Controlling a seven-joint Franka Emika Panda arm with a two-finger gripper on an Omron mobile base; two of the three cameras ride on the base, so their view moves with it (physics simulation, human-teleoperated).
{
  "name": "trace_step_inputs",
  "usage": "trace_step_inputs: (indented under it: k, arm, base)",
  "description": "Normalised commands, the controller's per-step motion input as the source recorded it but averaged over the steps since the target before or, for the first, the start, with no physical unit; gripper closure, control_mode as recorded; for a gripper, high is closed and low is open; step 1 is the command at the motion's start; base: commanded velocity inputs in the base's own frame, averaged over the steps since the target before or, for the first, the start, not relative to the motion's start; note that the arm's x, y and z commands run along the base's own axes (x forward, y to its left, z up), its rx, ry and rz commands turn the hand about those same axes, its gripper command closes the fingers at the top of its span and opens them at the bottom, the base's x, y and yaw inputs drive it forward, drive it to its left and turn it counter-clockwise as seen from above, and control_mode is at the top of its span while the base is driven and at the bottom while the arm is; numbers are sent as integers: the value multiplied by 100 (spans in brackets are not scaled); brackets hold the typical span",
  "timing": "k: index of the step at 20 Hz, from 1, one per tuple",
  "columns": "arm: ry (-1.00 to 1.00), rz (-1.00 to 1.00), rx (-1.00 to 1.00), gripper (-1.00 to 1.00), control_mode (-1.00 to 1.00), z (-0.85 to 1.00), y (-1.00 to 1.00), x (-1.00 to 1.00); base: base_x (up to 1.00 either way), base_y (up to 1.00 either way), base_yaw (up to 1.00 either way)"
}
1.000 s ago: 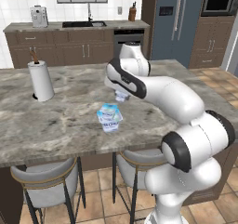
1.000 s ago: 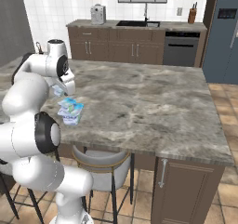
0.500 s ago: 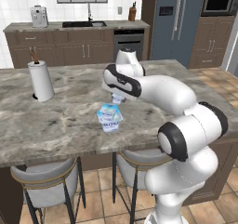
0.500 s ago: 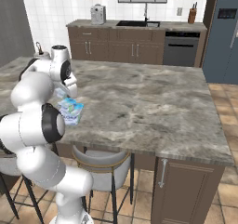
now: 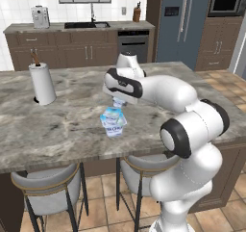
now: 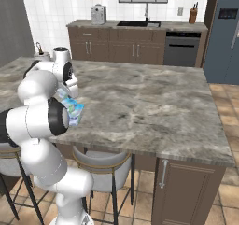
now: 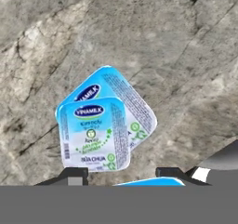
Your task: Stack the yogurt containers by placing the smaller containers on top of the larger containers.
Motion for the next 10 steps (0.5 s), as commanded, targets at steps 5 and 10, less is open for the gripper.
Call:
trace_step_inputs:
  k: [5,10]
  arm:
    - [0,0,0,100,-100,-4,1,2]
    - [0,0,0,100,-100,-6,0,0]
  base:
    - [0,0,0]
    - [0,0,0]
